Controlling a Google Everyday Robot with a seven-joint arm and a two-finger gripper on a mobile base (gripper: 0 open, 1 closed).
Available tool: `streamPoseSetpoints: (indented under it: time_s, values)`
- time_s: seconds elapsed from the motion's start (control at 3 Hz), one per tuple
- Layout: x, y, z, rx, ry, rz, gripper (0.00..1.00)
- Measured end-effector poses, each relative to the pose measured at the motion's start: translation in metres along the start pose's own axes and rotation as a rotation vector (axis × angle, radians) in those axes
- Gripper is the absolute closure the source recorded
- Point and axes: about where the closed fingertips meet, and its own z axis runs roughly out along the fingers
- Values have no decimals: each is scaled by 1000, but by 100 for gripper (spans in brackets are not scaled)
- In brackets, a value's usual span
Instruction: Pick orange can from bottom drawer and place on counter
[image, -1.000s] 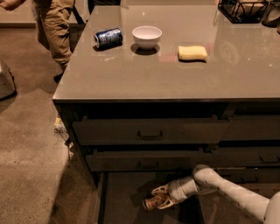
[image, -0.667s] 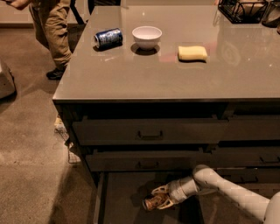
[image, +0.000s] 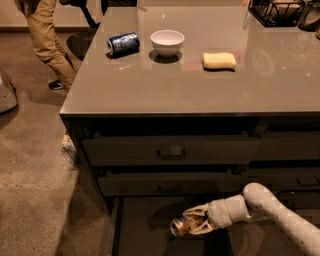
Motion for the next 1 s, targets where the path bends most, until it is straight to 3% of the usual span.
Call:
streamPoseSetpoints:
  time_s: [0.33, 1.0]
  values:
    - [-41, -27, -39, 2, -5, -86, 100]
    - [-124, -109, -118, -14, 139, -277, 100]
